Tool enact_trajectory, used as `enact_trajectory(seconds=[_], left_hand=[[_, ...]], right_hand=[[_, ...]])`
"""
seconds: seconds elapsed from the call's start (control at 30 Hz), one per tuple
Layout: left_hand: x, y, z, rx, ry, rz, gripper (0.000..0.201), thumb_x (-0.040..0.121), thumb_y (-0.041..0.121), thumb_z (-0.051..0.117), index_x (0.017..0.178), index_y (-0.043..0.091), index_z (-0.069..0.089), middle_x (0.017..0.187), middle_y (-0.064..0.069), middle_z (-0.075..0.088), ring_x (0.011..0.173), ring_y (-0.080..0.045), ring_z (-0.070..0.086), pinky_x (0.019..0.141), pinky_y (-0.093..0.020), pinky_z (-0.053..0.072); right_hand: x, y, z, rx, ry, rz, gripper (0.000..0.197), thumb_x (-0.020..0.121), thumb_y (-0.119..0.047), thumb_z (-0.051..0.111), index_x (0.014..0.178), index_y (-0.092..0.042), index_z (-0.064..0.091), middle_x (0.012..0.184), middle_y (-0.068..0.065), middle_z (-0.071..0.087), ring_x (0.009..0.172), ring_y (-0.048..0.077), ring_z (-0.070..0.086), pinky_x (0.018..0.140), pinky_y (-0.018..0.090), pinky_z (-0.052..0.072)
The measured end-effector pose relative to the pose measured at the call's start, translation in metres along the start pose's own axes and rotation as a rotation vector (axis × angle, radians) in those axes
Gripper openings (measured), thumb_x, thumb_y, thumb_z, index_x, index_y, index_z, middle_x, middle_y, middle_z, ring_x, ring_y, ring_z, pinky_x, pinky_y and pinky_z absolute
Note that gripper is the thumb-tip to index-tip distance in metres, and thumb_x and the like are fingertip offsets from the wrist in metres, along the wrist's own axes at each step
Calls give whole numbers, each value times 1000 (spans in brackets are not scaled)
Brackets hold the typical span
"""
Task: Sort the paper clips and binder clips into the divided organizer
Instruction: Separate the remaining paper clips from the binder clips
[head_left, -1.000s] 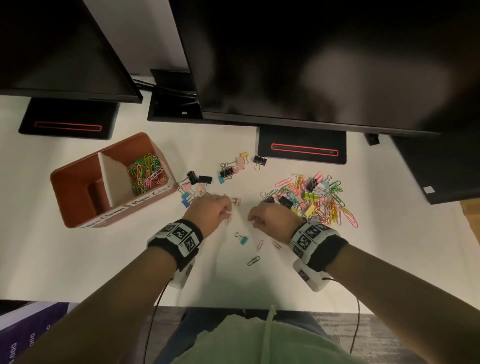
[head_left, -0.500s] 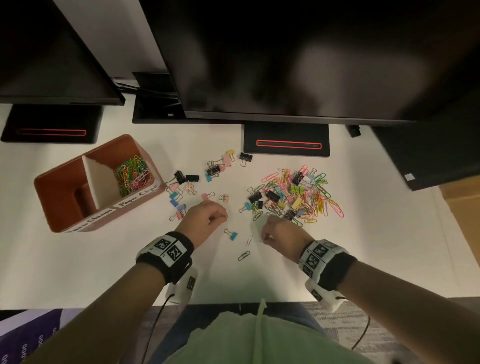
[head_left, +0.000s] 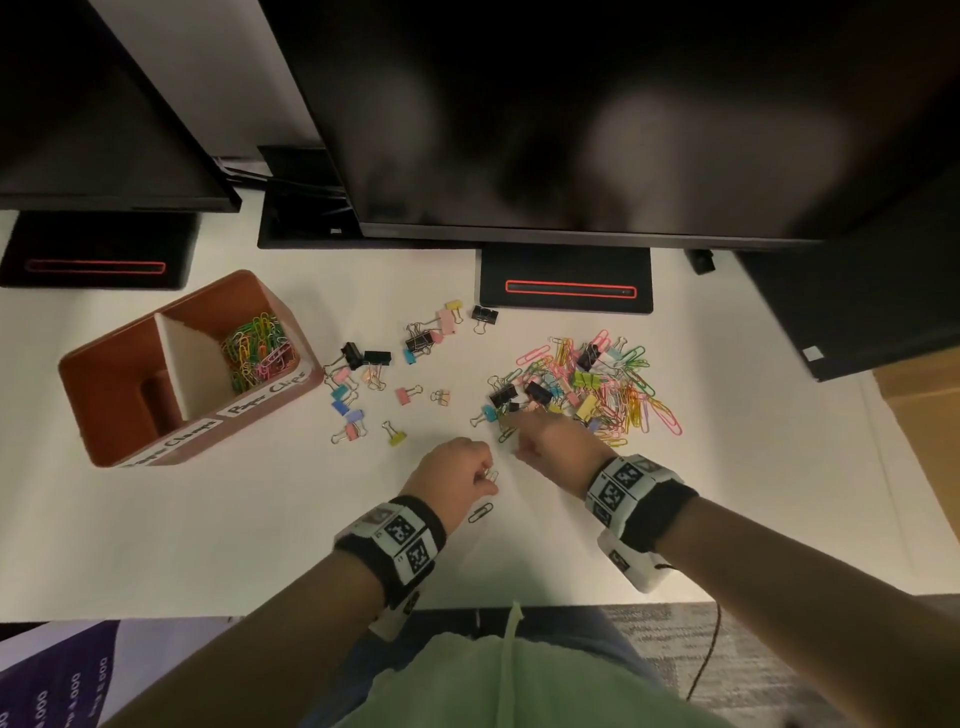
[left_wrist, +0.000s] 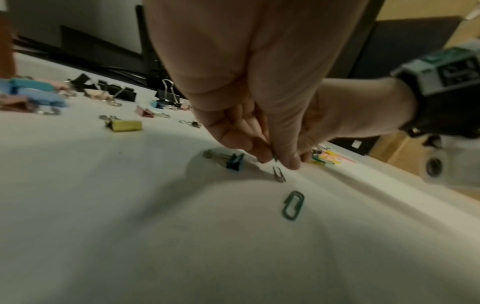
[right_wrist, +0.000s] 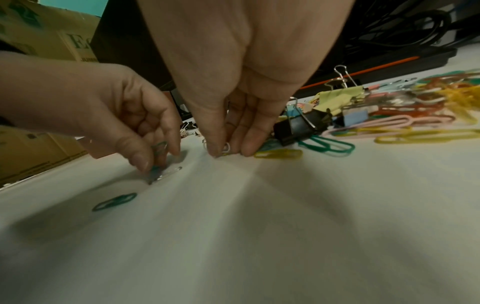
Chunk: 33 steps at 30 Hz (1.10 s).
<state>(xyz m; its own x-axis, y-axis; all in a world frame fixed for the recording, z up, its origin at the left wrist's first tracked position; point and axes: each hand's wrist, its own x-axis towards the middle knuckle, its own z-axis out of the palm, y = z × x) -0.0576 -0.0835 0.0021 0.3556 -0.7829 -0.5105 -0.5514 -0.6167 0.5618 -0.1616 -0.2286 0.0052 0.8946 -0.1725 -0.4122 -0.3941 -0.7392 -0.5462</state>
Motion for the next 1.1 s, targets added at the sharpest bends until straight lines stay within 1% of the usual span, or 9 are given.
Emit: enact_trajectory(seconds=[0.07,0.17,0.33,0.47,0.57,0.7,0.83,0.93,1.1], left_hand=[[3,5,3,78,-14,-16,27,85,23,62,107,7,58,103,-9,58,94,-25,58,85,-35,49],[9,9,3,141,-10,-22,23,89,21,57,107,6,58,107,-10,56,97,-26,57,85,-32,45],[17,4,-2,205,37,-3,13,89,11,54,98,11,63,104,-7,56,89,-21,57,75,-23,43],[19,2,-6,306,32,43,12,90,9,49,98,11,57,101,-8,56,89,-23,56,76,-29,45],[19,2,-7,313,24,84,14,91,10,47,104,11,54,99,-8,60,91,-24,57,77,-30,46],[13,-4,-15,90,-36,125,17,92,13,48,108,12,54,97,-7,62,91,-21,58,76,-25,43],[-3,-8,-17,-38,-154,113,23,88,17,57,111,14,54,88,-3,65,83,-16,61,82,-26,49],[-12,-8,-7,-18,-186,87,25,88,19,57,113,14,52,90,-4,66,84,-16,60,81,-25,47],[-15,-8,9,161,-133,87,21,93,22,49,112,13,54,106,-6,60,96,-18,55,85,-26,42]], right_hand=[[9,-3,-1,-21,15,-6,43,89,-10,54,132,-13,46,102,9,63,87,18,56,78,29,45],[22,-4,-2,-42,29,16,36,91,-13,52,126,-11,52,110,12,61,99,26,58,85,35,48],[27,-2,-7,-83,52,16,21,91,-16,53,107,-8,63,107,11,55,91,28,57,82,38,50],[23,3,-7,-107,46,-47,13,88,-12,55,91,-7,67,107,10,54,90,26,56,80,38,51],[20,8,-5,-122,46,-89,11,87,-9,56,86,-7,66,96,9,61,87,23,56,79,37,50],[15,12,-5,-142,78,-85,9,88,-16,57,91,-11,63,92,5,65,89,23,55,77,33,47],[16,12,-7,-126,88,-8,17,86,-22,62,101,-14,59,96,3,67,93,21,53,76,33,48],[18,10,-8,-102,74,39,24,87,-24,61,109,-15,58,101,5,67,95,22,55,81,35,48],[22,2,-11,-19,70,51,23,90,-16,56,111,-9,60,104,6,62,94,21,57,78,25,42]])
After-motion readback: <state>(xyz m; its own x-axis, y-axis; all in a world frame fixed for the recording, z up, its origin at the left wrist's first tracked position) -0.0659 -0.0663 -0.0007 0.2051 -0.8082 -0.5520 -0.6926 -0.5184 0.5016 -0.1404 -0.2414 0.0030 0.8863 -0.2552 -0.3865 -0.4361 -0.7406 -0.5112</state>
